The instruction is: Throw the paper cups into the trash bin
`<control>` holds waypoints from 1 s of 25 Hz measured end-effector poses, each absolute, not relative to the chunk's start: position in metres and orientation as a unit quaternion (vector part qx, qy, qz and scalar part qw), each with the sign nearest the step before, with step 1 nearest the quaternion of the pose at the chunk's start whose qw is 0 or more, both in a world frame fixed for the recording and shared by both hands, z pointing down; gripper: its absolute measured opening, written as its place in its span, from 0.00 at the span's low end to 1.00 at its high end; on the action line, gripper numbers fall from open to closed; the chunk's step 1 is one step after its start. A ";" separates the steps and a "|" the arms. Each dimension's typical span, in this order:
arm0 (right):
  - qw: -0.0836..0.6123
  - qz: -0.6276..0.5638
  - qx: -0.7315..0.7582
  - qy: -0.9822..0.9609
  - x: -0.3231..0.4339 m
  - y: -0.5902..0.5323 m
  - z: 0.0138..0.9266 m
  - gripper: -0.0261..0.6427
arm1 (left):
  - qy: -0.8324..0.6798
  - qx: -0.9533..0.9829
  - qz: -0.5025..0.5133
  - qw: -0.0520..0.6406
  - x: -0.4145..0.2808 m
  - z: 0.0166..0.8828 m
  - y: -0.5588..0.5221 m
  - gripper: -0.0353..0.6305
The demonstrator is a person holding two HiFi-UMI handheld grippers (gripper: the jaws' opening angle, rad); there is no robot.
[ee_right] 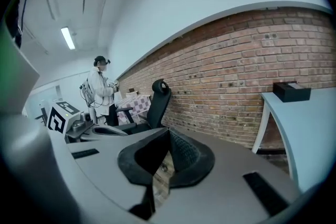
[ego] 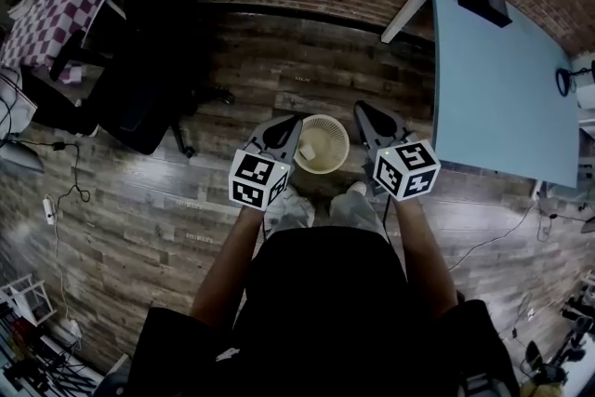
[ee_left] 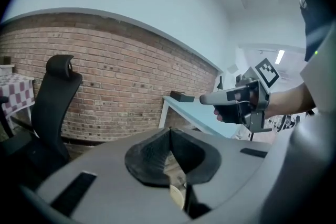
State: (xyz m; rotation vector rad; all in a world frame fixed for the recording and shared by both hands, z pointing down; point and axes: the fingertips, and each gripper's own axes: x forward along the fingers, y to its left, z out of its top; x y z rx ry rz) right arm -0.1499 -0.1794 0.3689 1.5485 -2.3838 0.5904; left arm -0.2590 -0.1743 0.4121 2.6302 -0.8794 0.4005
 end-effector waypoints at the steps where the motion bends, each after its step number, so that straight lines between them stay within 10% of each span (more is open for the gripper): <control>1: 0.115 0.194 0.526 -0.820 -0.152 -0.180 0.361 0.05 | -0.313 0.927 0.132 0.162 -0.257 0.403 -0.176 0.07; 25: 0.011 0.108 0.471 -0.875 -0.101 -0.126 0.236 0.05 | -0.387 0.917 0.032 0.092 -0.172 0.277 -0.122 0.07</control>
